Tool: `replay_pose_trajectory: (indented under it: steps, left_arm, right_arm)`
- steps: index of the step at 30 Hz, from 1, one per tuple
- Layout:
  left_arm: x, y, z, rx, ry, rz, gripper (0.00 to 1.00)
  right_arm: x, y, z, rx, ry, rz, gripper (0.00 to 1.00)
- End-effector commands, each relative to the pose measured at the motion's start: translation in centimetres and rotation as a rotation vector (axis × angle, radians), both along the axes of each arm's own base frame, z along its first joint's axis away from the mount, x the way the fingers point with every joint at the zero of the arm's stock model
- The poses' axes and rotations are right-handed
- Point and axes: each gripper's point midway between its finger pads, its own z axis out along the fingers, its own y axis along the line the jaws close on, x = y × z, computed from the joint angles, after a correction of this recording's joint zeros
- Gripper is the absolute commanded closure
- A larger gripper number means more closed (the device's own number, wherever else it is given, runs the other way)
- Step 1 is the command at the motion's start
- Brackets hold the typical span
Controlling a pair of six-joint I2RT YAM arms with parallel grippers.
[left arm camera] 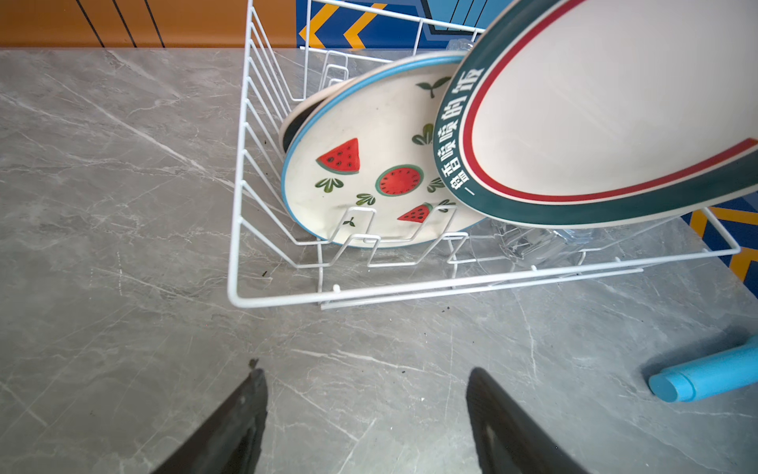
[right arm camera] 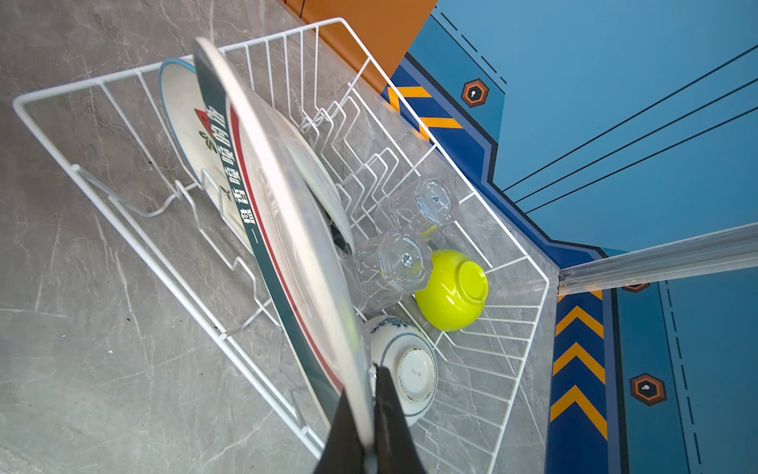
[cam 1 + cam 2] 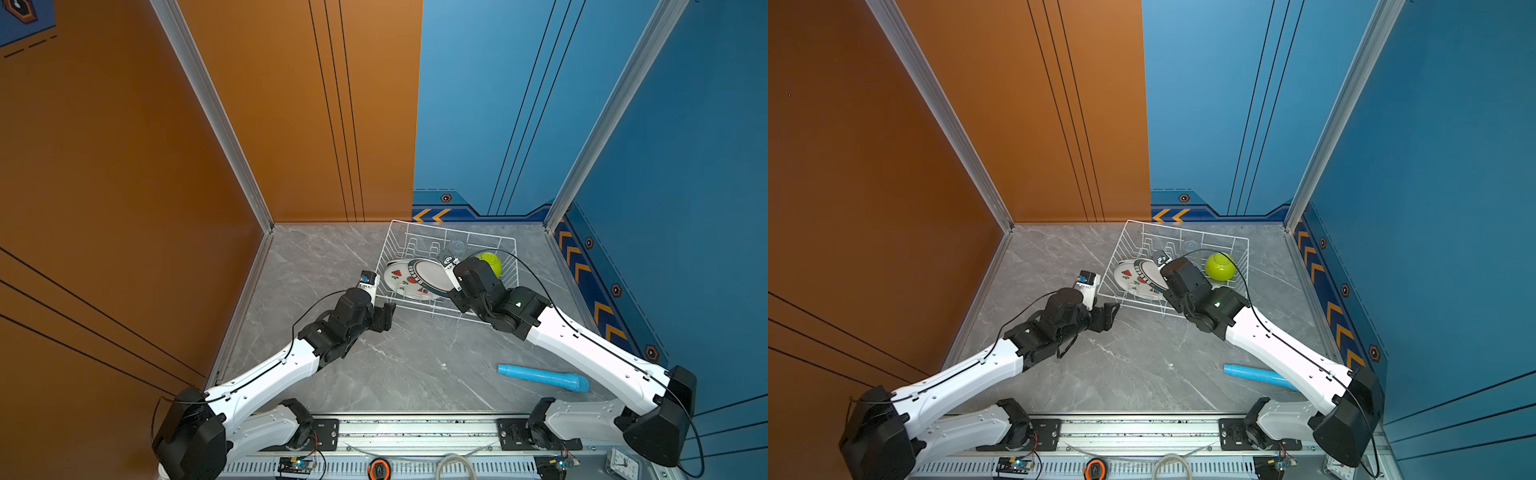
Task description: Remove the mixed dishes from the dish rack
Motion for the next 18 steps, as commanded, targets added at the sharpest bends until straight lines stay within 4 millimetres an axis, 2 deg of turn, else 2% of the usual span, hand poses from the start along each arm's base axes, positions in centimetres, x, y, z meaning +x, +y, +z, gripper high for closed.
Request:
replay_pose_trajectory:
  steps: [1,17,18]
  left_arm:
    - [0.8,-0.7,1.2,-0.026,-0.015,-0.011,0.22]
    - [2.0,-1.9,1.0,-0.029,0.010,-0.025,0.20]
    - [2.0,-2.0,1.0,-0.030,0.013,-0.027,0.20]
  right_arm:
    - [1.7,-1.6,5.1,0.148,-0.153,-0.124,1.00]
    - [1.3,-3.1,6.8,0.238,-0.181,-0.167,1.00]
    - [1.8,-4.1,6.8,0.240,-0.184,-0.201,1.00]
